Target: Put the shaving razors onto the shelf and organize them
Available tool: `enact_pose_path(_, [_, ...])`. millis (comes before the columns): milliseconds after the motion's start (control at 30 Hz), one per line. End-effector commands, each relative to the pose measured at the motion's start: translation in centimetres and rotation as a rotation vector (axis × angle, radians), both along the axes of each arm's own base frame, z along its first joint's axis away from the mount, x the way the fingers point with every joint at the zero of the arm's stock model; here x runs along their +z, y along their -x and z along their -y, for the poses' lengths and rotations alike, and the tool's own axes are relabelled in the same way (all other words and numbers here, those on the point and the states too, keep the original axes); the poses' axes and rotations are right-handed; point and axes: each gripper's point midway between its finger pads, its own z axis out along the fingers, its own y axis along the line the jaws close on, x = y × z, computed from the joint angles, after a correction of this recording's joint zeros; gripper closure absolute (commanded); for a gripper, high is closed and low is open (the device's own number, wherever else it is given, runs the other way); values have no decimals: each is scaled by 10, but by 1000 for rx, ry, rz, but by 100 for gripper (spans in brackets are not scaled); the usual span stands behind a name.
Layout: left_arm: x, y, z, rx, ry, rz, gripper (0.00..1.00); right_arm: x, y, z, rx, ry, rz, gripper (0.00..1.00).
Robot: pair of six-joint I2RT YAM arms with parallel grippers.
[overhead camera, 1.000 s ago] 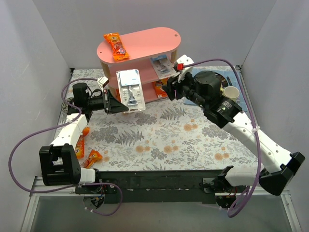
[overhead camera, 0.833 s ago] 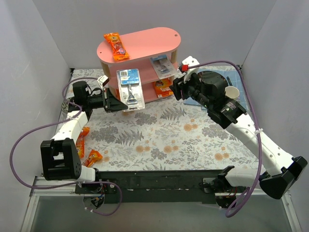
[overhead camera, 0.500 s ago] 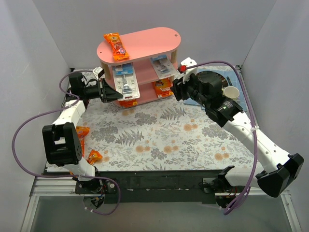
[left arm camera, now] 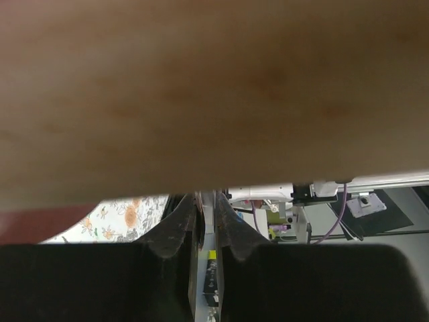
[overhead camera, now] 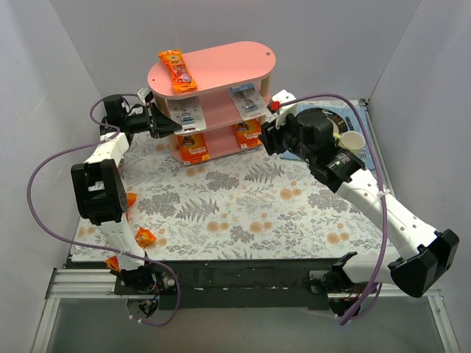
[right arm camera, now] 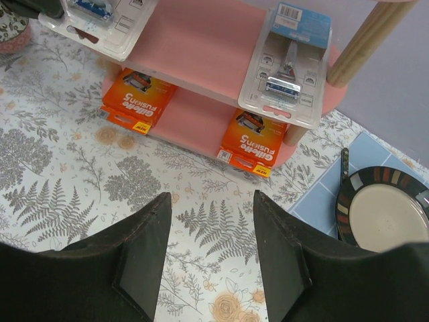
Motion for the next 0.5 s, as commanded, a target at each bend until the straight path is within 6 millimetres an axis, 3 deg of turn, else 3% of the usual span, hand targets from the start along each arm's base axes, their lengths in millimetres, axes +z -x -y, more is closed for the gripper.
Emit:
enact_pose_path(0, [10,-6,-4,-16,4,28,98,13,-6,3,-22,-26,49,41])
enact_pose_path(467, [-13,-23,-15,46,4,-78,86,7,-15,-4,-23,-12,46,41])
